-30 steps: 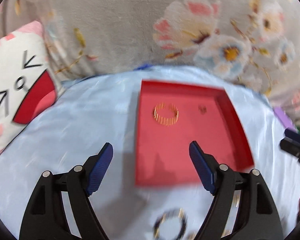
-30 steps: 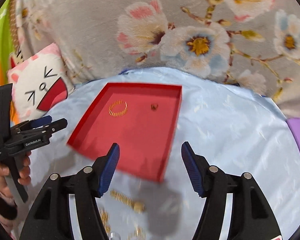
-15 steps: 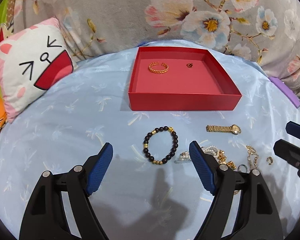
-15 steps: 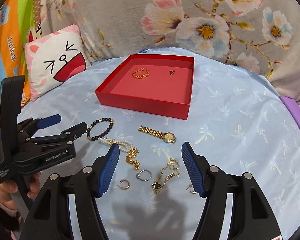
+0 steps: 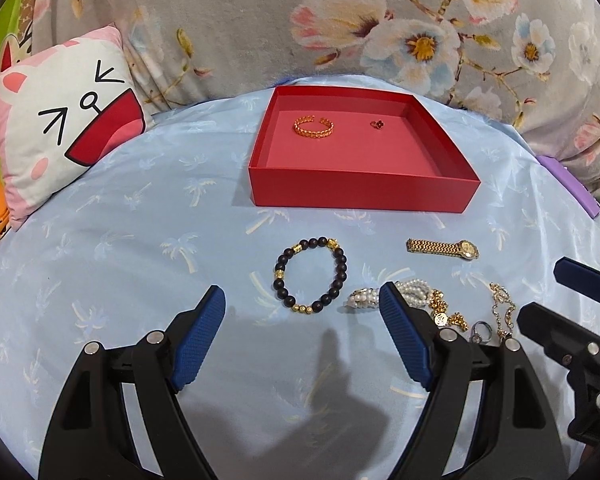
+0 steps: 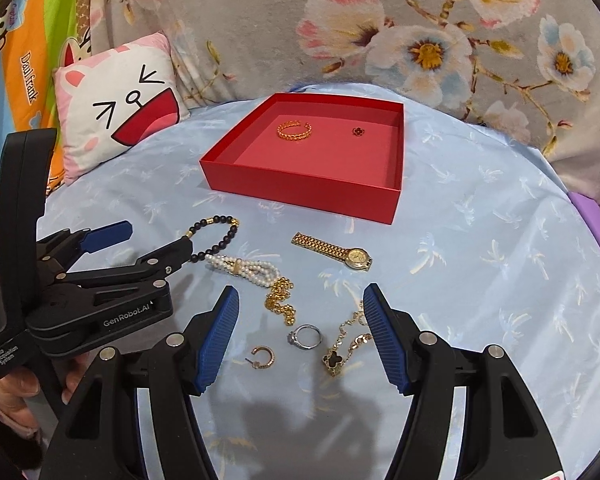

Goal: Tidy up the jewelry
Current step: 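Grasp the black bead bracelet with the left tool while the right tool grasps the pearl bracelet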

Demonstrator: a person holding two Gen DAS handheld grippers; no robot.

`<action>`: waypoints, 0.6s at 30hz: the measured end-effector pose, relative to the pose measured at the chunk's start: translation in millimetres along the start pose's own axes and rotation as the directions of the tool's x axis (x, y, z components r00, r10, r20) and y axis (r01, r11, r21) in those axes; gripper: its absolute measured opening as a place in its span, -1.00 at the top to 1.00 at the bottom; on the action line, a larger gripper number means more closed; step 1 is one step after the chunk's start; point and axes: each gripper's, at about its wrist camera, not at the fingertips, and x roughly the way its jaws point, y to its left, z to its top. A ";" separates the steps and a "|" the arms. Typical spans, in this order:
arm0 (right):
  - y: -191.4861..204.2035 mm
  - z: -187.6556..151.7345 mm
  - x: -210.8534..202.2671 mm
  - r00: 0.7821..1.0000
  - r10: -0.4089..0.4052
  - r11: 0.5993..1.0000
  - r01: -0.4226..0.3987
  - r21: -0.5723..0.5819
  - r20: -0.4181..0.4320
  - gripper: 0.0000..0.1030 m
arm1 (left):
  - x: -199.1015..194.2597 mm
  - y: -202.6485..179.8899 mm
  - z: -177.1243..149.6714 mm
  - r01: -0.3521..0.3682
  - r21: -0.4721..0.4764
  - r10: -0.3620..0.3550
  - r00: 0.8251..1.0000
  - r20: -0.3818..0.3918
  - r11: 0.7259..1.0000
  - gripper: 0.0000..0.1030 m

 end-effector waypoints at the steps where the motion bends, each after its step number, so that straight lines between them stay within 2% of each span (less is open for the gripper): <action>1: -1.6 -0.6 -0.5 1.000 -0.007 1.000 0.007 0.000 0.002 -0.23 | 1.0 1.2 -0.7 0.000 -0.005 0.000 1.000 -0.003 1.000 -0.62; 6: -16.2 -3.3 -0.5 1.000 -0.010 0.999 0.011 0.041 -0.010 -0.23 | 9.0 6.4 -2.2 -0.003 -0.015 0.003 1.000 -0.018 1.000 -0.63; 13: -29.9 -4.9 2.2 1.000 -0.006 0.996 0.008 0.083 -0.025 -0.23 | 37.1 3.8 6.0 -0.005 -0.005 0.005 0.997 -0.080 1.000 -0.63; 18: -36.8 -5.3 1.2 1.000 -0.020 0.995 0.022 0.098 -0.022 -0.23 | 48.4 8.8 11.6 -0.019 -0.047 0.014 0.994 -0.106 0.999 -0.62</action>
